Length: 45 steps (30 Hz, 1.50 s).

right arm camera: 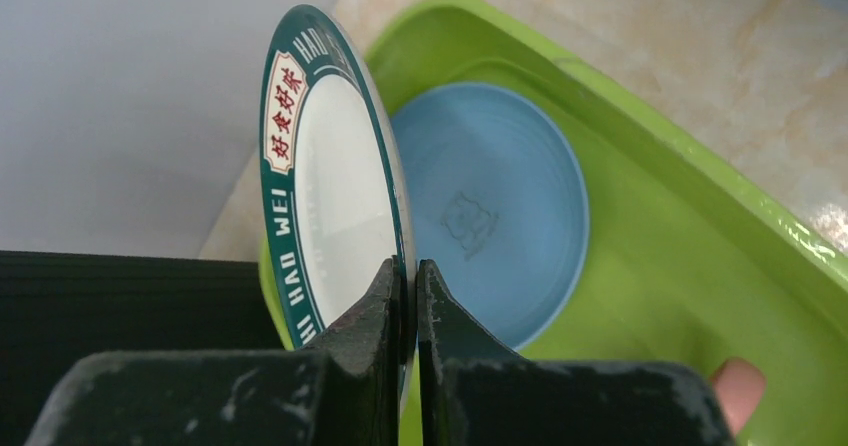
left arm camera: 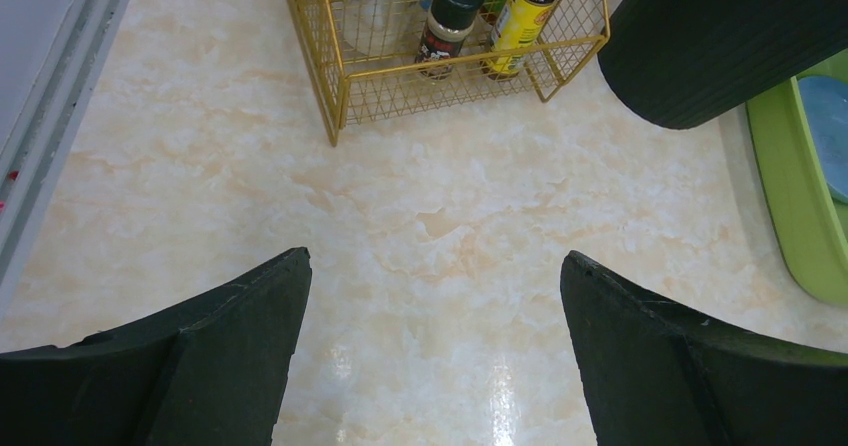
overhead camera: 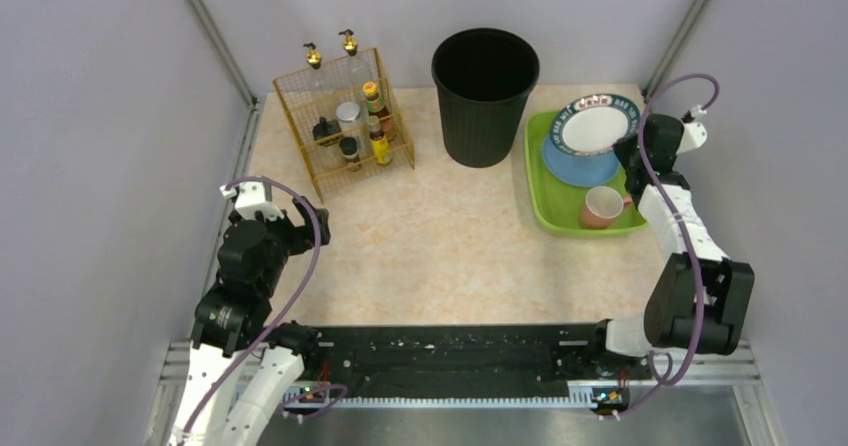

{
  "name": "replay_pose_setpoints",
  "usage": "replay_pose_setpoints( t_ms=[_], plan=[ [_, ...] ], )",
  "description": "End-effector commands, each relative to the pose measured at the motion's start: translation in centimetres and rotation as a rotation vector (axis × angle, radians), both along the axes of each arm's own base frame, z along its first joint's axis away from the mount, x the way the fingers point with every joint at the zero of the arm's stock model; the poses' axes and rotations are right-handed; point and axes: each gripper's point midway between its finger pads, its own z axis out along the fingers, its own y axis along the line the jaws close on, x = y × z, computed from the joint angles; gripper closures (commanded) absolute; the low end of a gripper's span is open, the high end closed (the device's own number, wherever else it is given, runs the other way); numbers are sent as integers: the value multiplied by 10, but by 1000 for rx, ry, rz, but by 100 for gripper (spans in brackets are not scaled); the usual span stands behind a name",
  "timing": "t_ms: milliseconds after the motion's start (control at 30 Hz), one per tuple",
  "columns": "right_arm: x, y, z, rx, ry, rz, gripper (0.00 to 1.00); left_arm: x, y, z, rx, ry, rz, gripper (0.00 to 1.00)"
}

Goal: Clear the kitchen counter

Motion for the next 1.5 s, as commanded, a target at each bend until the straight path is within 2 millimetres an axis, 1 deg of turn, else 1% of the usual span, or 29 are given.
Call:
replay_pose_setpoints(
  t_ms=[0, 133, 300, 633, 733, 833, 933, 1000, 1067, 1133, 1233, 1333, 1467],
  plan=[
    [15, 4, 11, 68, -110, 18, 100, 3, -2, 7, -6, -29, -8, 1],
    [16, 3, -9, 87, -90, 13, 100, 3, -1, 7, -6, -31, -7, 1],
    [24, 4, -28, 115, -65, 27, 100, 2, -1, 7, -5, -30, -4, 1],
    [38, -2, -71, 191, -23, 26, 100, 3, 0, 6, 0, -27, 3, 1],
    [41, 2, -81, 201, -7, 51, 100, 3, 1, 5, 1, -25, 6, 1],
    [42, 2, -90, 194, 15, 59, 100, 3, 1, 6, 2, -25, 7, 1],
    [43, 6, -97, 201, 44, 93, 71, 4, 1, 5, 3, -22, 9, 1],
    [42, 9, -102, 207, 67, 106, 60, 4, 1, 5, 3, -21, 9, 1],
    [41, 10, -103, 206, 79, 110, 53, 4, 1, 4, 4, -18, 10, 1],
    [39, 9, -104, 197, 103, 109, 49, 4, 1, 4, 4, -18, 9, 1],
    [36, 8, -104, 179, 154, 118, 46, 4, 1, 4, 4, -17, 9, 1],
    [34, 5, -100, 152, 194, 125, 45, 4, 1, 4, 2, -20, 8, 1],
    [25, 3, -102, 124, 241, 125, 45, 3, 1, 5, 0, -23, 4, 1]
  ],
)
